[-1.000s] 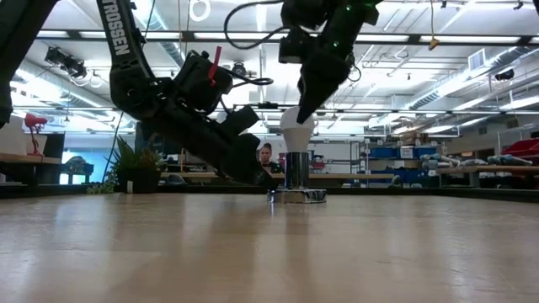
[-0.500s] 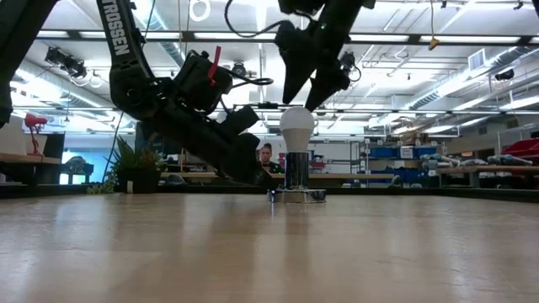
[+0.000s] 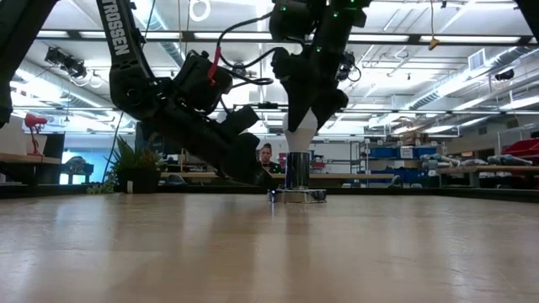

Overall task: Screw lightbulb
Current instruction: Remove the white lightbulb from the silver lamp

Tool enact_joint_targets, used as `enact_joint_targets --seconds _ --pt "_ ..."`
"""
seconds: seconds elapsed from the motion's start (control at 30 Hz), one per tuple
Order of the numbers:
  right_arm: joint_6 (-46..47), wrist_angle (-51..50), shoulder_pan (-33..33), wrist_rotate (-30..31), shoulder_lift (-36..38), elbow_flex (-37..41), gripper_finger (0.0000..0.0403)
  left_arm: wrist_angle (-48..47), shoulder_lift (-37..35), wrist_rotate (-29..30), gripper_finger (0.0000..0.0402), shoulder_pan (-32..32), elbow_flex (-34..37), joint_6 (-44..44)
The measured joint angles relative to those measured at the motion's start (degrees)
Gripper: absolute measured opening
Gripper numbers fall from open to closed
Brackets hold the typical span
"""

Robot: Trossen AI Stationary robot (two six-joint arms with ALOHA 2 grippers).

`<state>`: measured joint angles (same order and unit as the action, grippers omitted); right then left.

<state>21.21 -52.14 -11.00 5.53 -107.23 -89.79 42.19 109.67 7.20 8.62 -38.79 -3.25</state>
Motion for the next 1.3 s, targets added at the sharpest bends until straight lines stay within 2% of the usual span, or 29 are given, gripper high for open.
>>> enact_joint_targets --seconds 0.23,0.37,0.6,0.77,1.03,1.3 --pt "-25.7 -0.3 -0.9 -3.2 0.4 -0.1 0.0283 0.2 0.0 -1.1 0.0003 0.0 0.0 0.0" --pt "-34.9 0.1 -1.3 -3.7 0.4 -0.1 0.0287 0.2 0.0 -1.0 0.0003 0.0 0.0 0.0" --pt "-28.7 -0.6 0.3 1.3 1.1 -0.1 0.0357 0.2 0.0 -1.1 0.0003 0.0 0.0 0.1" --pt "-24.1 -0.5 1.5 1.4 2.8 -0.1 0.0387 0.2 0.0 -1.1 0.0003 0.0 0.0 0.0" --pt "-9.8 3.3 1.2 4.3 4.9 -0.2 0.0392 0.2 0.0 -1.2 0.0003 0.0 0.0 0.0" --pt "-4.7 3.3 1.1 3.8 2.1 -0.1 0.0379 0.2 0.0 -1.3 0.0003 0.0 0.0 0.0"
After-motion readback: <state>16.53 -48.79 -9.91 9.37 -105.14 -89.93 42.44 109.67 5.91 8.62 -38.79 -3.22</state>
